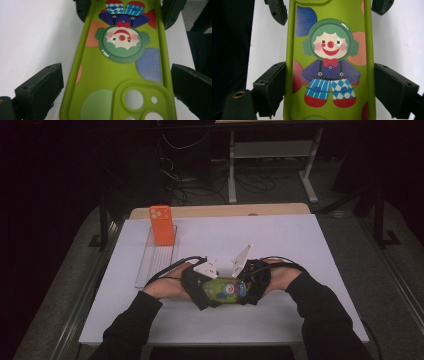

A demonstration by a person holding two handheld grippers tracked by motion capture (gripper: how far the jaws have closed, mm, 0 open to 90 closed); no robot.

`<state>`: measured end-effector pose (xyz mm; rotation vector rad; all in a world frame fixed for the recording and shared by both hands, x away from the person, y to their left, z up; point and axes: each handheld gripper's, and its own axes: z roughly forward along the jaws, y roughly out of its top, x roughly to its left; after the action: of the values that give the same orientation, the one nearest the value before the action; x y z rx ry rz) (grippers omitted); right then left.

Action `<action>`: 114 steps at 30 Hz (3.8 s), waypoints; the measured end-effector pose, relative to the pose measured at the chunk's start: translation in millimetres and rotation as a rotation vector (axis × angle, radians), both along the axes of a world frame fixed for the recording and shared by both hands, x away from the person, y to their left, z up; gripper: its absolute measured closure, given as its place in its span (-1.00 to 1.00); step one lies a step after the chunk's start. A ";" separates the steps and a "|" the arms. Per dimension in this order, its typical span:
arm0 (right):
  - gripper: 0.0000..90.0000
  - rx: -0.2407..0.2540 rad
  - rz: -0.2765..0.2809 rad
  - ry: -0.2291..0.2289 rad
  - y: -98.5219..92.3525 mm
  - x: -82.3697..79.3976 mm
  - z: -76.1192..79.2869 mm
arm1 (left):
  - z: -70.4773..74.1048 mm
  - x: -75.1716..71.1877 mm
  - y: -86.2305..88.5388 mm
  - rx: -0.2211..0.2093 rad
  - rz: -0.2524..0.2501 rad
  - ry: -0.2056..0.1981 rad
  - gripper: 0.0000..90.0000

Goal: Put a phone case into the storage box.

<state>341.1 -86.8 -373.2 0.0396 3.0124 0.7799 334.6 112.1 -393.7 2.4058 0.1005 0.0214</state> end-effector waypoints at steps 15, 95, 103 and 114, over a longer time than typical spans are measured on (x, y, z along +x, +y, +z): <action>-0.66 0.014 0.012 -0.001 -0.3 -2.0 4.9 | 0.2 -2.6 -1.2 0.010 -0.020 -0.013 -0.74; -1.00 0.304 -0.693 -0.301 -53.7 -27.4 -43.4 | 7.6 21.5 18.5 0.001 0.427 0.044 -0.67; -1.00 0.256 -0.628 -0.441 -48.9 -32.7 -40.8 | 6.3 21.3 17.6 -0.001 0.425 0.051 -0.67; -1.00 0.184 -0.549 -0.616 -43.6 -38.9 -39.7 | 5.1 20.7 15.6 -0.009 0.423 0.055 -0.67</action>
<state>302.2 -130.3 -412.9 0.5030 2.1887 0.8082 355.3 127.7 -388.7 2.3344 0.6302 0.1498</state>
